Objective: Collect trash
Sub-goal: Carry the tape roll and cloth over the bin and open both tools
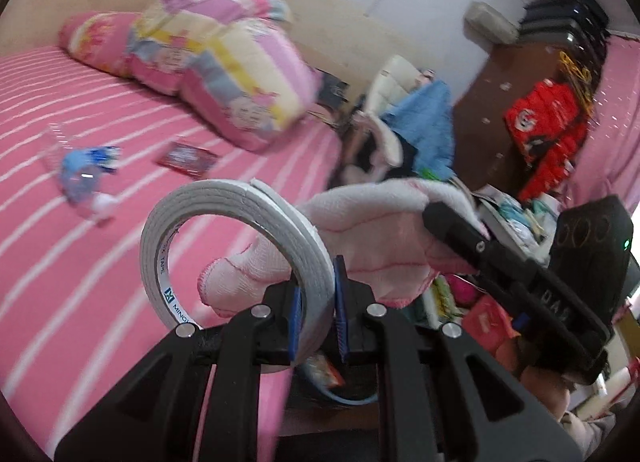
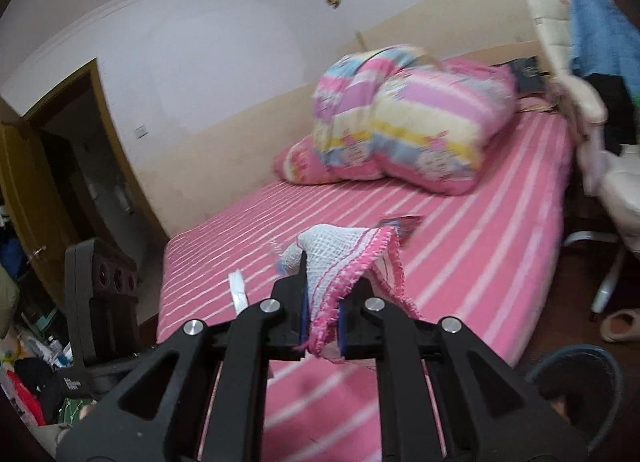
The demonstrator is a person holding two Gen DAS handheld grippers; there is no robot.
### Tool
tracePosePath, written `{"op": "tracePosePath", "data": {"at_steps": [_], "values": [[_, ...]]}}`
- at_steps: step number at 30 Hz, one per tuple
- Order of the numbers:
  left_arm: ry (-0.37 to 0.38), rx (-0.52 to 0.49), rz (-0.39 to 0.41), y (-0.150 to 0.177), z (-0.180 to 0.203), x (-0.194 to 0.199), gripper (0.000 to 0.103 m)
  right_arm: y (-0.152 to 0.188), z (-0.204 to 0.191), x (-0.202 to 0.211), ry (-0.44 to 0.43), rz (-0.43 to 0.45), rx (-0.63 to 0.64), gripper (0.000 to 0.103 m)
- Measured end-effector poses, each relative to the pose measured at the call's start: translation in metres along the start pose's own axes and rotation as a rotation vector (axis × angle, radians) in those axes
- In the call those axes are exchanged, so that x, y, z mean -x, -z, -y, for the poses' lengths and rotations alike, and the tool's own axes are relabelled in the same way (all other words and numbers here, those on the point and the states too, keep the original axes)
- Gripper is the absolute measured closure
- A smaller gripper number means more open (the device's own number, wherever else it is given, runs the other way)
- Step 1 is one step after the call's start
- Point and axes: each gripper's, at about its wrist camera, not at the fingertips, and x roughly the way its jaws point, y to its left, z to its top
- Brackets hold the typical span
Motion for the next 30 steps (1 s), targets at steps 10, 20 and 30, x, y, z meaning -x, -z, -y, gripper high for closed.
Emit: {"op": "tracePosePath", "data": {"at_steps": [10,20,30], "values": [[0.148,-0.002,-0.176,0.033,0.106,-0.092,0.089,0.013,0.106,0.108,0.203,-0.018,-0.104,0.092],[0.178,0.034,-0.414,0.088,0.142,-0.212,0.089,0.054,0.196,0.122,0.362,-0.131,-0.218,0.092],[0.133,0.039,-0.597,0.131,0.120,-0.307,0.089,0.099,0.260,0.093,0.454,-0.265,-0.309,0.092]]}}
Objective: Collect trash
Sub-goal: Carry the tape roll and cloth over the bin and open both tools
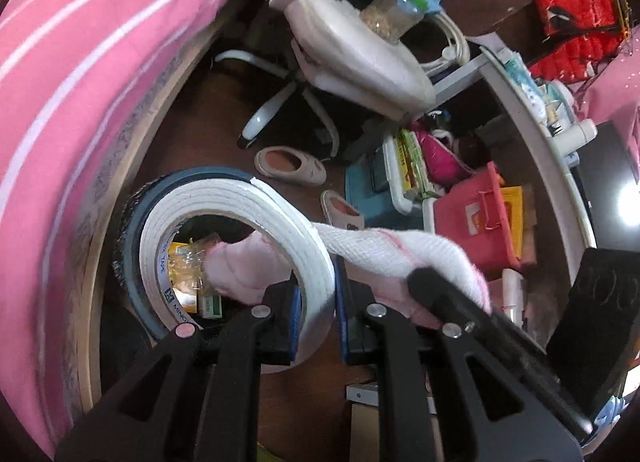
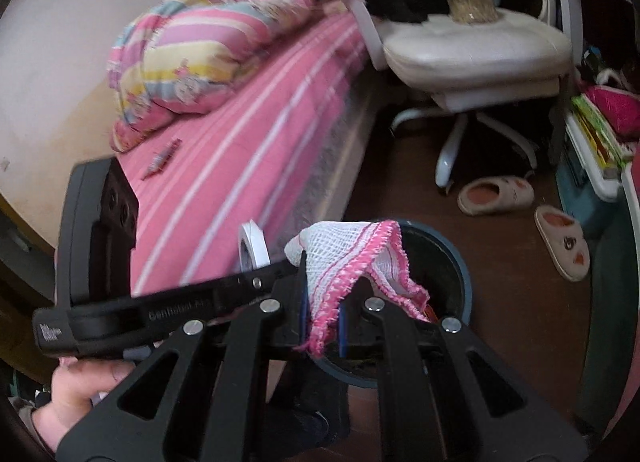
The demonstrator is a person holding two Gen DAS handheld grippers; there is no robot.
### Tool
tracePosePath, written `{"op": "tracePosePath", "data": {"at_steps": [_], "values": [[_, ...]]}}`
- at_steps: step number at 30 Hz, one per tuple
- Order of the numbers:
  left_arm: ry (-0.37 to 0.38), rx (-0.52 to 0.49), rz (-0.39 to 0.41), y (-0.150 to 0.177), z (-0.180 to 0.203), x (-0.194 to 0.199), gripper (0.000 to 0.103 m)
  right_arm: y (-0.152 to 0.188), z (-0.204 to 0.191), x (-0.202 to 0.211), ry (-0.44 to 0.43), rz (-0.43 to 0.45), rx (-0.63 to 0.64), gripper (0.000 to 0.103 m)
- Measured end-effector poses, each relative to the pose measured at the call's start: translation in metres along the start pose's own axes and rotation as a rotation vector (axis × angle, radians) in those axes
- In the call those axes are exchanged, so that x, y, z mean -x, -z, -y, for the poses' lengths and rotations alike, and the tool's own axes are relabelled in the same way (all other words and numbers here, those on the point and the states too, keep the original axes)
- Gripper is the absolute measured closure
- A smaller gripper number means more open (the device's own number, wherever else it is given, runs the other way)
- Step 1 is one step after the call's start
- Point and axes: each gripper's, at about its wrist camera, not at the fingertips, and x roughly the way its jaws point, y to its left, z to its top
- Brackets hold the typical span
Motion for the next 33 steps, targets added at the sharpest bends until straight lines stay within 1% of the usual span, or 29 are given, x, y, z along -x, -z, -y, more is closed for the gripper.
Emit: {"op": "tracePosePath", "data": {"at_steps": [3,6,7,8,9,10,11,12,13,15,16,17,19,21,22,25,27,30,33], "values": [[-0.007,0.012,-0.046,-0.008,-0.007,-0.023,0.089,0.002,0.009,-0.017,0.024,-0.031,-0.016,0.092],[-0.012,0.015,-0.075,-0.017,-0.008,-0.042,0.089,0.001,0.016,-0.032,0.044,-0.054,-0.029,0.092],[-0.017,0.023,-0.086,-0.020,-0.010,-0.049,0.085,0.001,0.019,-0.037,0.050,-0.061,-0.032,0.092],[-0.031,0.034,-0.101,-0.022,-0.014,-0.055,0.079,0.001,0.021,-0.042,0.057,-0.070,-0.035,0.091],[-0.047,0.048,-0.114,-0.024,-0.016,-0.060,0.060,0.002,0.023,-0.047,0.072,-0.082,-0.039,0.085],[-0.067,0.062,-0.117,-0.026,-0.019,-0.065,0.044,0.002,0.024,-0.051,0.083,-0.091,-0.044,0.074],[-0.083,0.072,-0.113,-0.027,-0.021,-0.067,0.038,0.002,0.027,-0.054,0.106,-0.102,-0.056,0.067],[-0.095,0.080,-0.117,-0.027,-0.024,-0.068,0.031,0.002,0.029,-0.055,0.120,-0.104,-0.068,0.054],[-0.098,0.087,-0.124,-0.027,-0.027,-0.069,0.025,0.003,0.030,-0.054,0.137,-0.100,-0.077,0.046],[-0.102,0.098,-0.128,-0.027,-0.032,-0.066,0.024,0.006,0.032,-0.050,0.146,-0.086,-0.090,0.037],[-0.098,0.103,-0.132,-0.027,-0.034,-0.065,0.022,0.007,0.032,-0.048,0.148,-0.083,-0.093,0.033],[-0.101,0.111,-0.138,-0.026,-0.038,-0.063,0.021,0.009,0.031,-0.047,0.148,-0.088,-0.092,0.031],[-0.116,0.132,-0.135,-0.024,-0.043,-0.058,0.020,0.010,0.027,-0.044,0.158,-0.093,-0.078,0.029],[-0.103,0.158,-0.121,-0.023,-0.048,-0.049,0.020,0.009,0.020,-0.039,0.149,-0.086,-0.070,0.029],[-0.105,0.163,-0.109,-0.022,-0.049,-0.043,0.018,0.009,0.017,-0.037,0.146,-0.080,-0.066,0.028],[-0.118,0.166,-0.065,-0.020,-0.051,-0.019,0.017,0.006,-0.003,-0.024,0.124,-0.045,-0.030,0.022],[-0.114,0.192,-0.032,-0.020,-0.054,-0.002,0.016,0.003,-0.022,-0.014,0.121,-0.025,0.012,0.022],[-0.081,0.224,0.038,-0.018,-0.056,0.030,0.016,-0.003,-0.046,-0.003,0.099,0.001,0.055,0.021],[-0.042,0.248,0.131,-0.014,-0.059,0.070,0.015,-0.009,-0.073,0.010,0.073,0.034,0.099,0.021]]}}
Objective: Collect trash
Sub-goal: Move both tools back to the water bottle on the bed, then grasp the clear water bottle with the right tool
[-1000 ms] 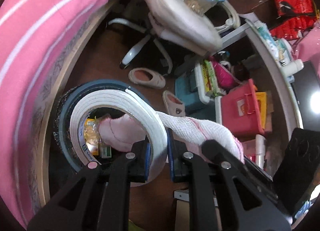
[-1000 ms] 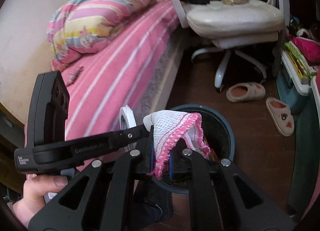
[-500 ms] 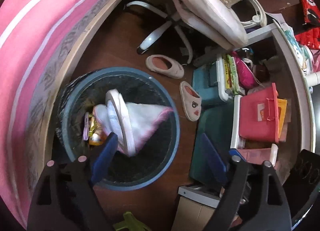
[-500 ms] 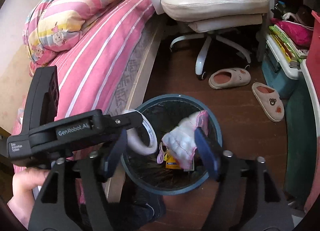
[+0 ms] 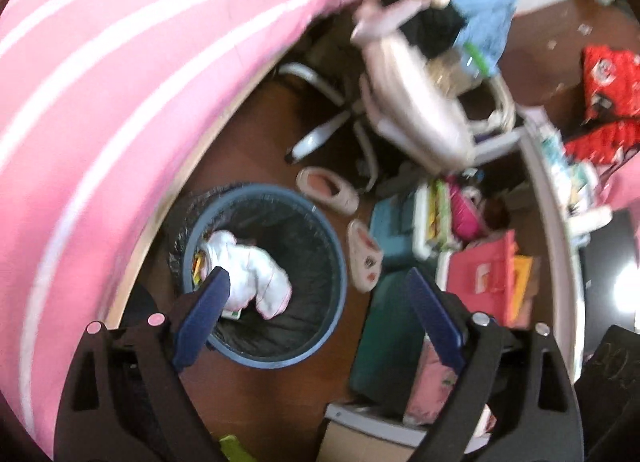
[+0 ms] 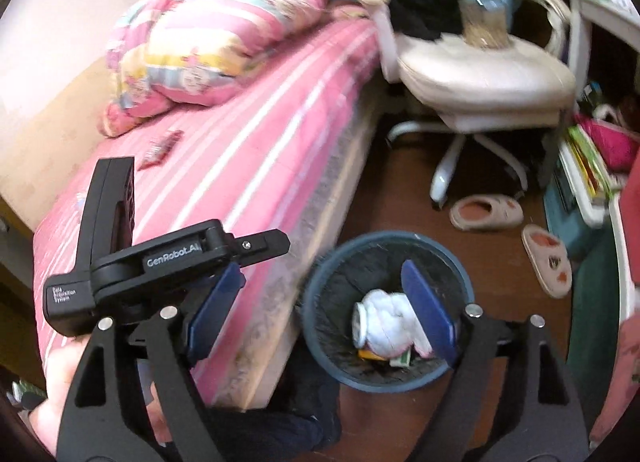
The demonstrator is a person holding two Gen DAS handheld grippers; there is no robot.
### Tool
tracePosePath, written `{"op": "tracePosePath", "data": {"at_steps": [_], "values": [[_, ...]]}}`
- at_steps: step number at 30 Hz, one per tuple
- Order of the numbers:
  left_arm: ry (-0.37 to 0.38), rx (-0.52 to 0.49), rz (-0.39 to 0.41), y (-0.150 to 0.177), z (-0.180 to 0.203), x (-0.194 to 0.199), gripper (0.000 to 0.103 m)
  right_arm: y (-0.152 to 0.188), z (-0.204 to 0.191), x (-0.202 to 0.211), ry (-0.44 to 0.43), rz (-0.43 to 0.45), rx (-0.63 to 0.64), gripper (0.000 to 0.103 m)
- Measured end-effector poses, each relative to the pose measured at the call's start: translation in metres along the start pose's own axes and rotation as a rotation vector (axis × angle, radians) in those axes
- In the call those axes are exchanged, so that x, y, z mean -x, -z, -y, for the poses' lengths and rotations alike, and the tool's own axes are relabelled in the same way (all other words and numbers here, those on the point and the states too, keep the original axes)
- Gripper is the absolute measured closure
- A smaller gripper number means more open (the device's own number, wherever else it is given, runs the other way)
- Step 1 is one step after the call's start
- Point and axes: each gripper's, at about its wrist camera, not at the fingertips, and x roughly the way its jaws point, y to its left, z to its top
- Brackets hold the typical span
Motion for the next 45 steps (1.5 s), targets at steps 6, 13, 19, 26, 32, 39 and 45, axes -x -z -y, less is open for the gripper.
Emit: {"op": "tracePosePath", "data": {"at_steps": [6,13,19,26,32,39,45], "values": [[0.059,0.000,0.179,-0.006,-0.010,0.088,0.015,-0.021,-0.057,0.031,-0.077,0.096,0.061,0.017],[-0.009,0.051,0.339,-0.014,-0.086,0.205,0.014,-0.052,-0.152,0.022,-0.236,0.125,0.145,0.012],[-0.027,0.213,0.472,-0.026,-0.194,0.289,0.014,-0.057,-0.258,-0.042,-0.371,0.112,0.248,0.011],[0.002,0.281,0.502,-0.069,-0.285,0.313,0.014,-0.039,-0.356,-0.120,-0.459,0.117,0.443,0.011],[0.093,0.392,0.464,-0.109,-0.336,0.297,0.014,-0.044,-0.405,-0.177,-0.545,0.016,0.469,0.011],[0.142,0.411,0.395,-0.151,-0.368,0.277,0.014,-0.046,-0.447,-0.227,-0.573,-0.085,0.509,0.011],[0.174,0.370,0.363,-0.172,-0.372,0.270,0.014,-0.038,-0.461,-0.259,-0.604,-0.156,0.553,0.011]]}}
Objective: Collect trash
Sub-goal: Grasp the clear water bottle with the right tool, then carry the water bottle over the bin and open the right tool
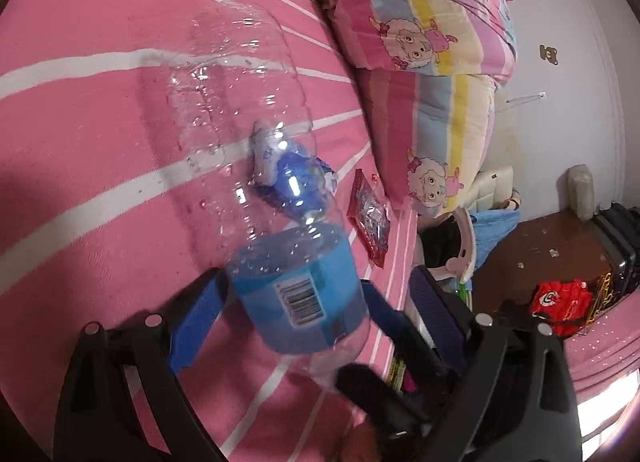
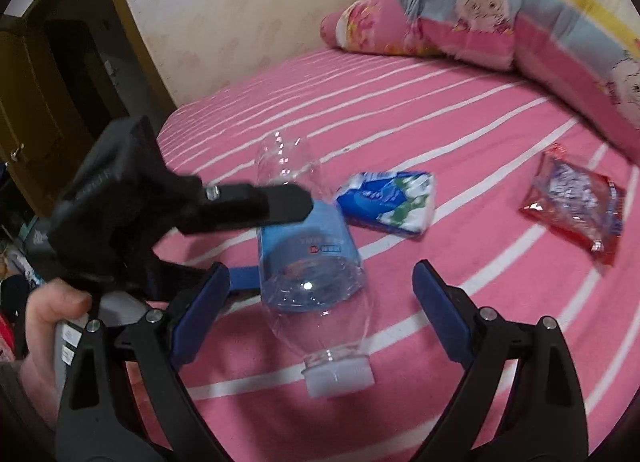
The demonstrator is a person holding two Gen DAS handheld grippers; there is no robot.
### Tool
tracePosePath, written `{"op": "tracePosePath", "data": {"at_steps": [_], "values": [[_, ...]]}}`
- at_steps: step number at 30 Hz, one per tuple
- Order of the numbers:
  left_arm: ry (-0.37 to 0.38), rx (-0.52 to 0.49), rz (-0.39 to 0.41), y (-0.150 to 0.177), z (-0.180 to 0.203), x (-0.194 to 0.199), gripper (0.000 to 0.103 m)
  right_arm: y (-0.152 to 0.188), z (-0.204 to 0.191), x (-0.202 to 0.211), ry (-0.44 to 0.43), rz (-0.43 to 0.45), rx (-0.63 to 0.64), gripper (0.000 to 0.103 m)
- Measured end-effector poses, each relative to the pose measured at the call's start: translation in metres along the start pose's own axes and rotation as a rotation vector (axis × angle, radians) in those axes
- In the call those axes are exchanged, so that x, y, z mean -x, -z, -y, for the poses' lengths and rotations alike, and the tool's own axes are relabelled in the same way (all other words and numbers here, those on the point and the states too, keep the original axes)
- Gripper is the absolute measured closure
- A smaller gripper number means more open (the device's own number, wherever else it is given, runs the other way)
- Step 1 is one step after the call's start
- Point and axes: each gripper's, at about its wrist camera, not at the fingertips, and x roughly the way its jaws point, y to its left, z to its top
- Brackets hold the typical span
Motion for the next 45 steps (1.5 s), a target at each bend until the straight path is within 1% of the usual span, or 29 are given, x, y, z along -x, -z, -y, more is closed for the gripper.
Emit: {"op": "tracePosePath", "data": {"at_steps": [2,3,4,5,6,7,9,12,18,22,26,30,33,37,39,42,44,45], "values": [[0.001,-0.033,-0.025,-0.001,0.004,-0.005,0.014,0.000,-0.001,-0.005,-0.020,-0.016,0.017,0.011],[0.015,-0.043,-0.033,-0.002,0.005,-0.008,0.015,0.000,-0.003,-0.007,-0.018,-0.027,0.025,0.013],[0.016,-0.043,-0.033,-0.002,0.004,-0.008,0.019,0.001,-0.005,-0.009,-0.003,-0.035,0.035,0.017],[0.004,-0.042,-0.028,-0.002,0.003,-0.008,0.024,0.001,-0.006,-0.010,0.001,-0.039,0.039,0.021],[-0.014,-0.037,-0.026,-0.002,0.000,-0.008,0.038,0.001,-0.008,-0.012,0.005,-0.051,0.046,0.036],[-0.012,-0.022,-0.025,-0.002,-0.006,-0.008,0.039,0.002,-0.007,-0.015,0.011,-0.069,0.050,0.040],[0.008,-0.010,-0.019,-0.003,-0.009,-0.005,0.041,0.004,-0.008,-0.015,0.007,-0.064,0.057,0.041],[0.013,-0.014,-0.018,-0.002,-0.007,-0.003,0.041,0.006,-0.011,-0.011,0.015,-0.053,0.073,0.041],[0.056,0.007,0.003,0.001,-0.002,0.008,0.041,0.005,-0.023,0.000,0.043,-0.020,0.104,0.041],[0.083,-0.007,0.020,0.008,0.009,0.018,0.041,0.006,-0.033,0.017,0.061,0.011,0.120,0.041],[0.102,-0.029,0.032,0.023,0.024,0.031,0.041,0.009,-0.042,0.038,0.072,0.031,0.133,0.041],[0.107,-0.058,0.043,0.055,0.046,0.048,0.041,0.022,-0.052,0.072,0.073,0.057,0.140,0.041],[0.110,-0.078,0.044,0.082,0.068,0.053,0.041,0.034,-0.052,0.104,0.086,0.081,0.122,0.041],[0.099,-0.109,0.032,0.135,0.102,0.054,0.041,0.062,-0.048,0.157,0.086,0.097,0.091,0.041],[0.116,-0.112,0.023,0.166,0.122,0.054,0.041,0.076,-0.048,0.190,0.103,0.095,0.072,0.041],[0.131,-0.149,-0.014,0.196,0.156,0.050,0.041,0.092,-0.047,0.242,0.148,0.117,0.044,0.041],[0.142,-0.191,-0.055,0.220,0.186,0.043,0.041,0.106,-0.042,0.283,0.181,0.149,0.028,0.041],[0.147,-0.216,-0.078,0.234,0.204,0.038,0.041,0.112,-0.040,0.296,0.193,0.160,0.023,0.041]]}}
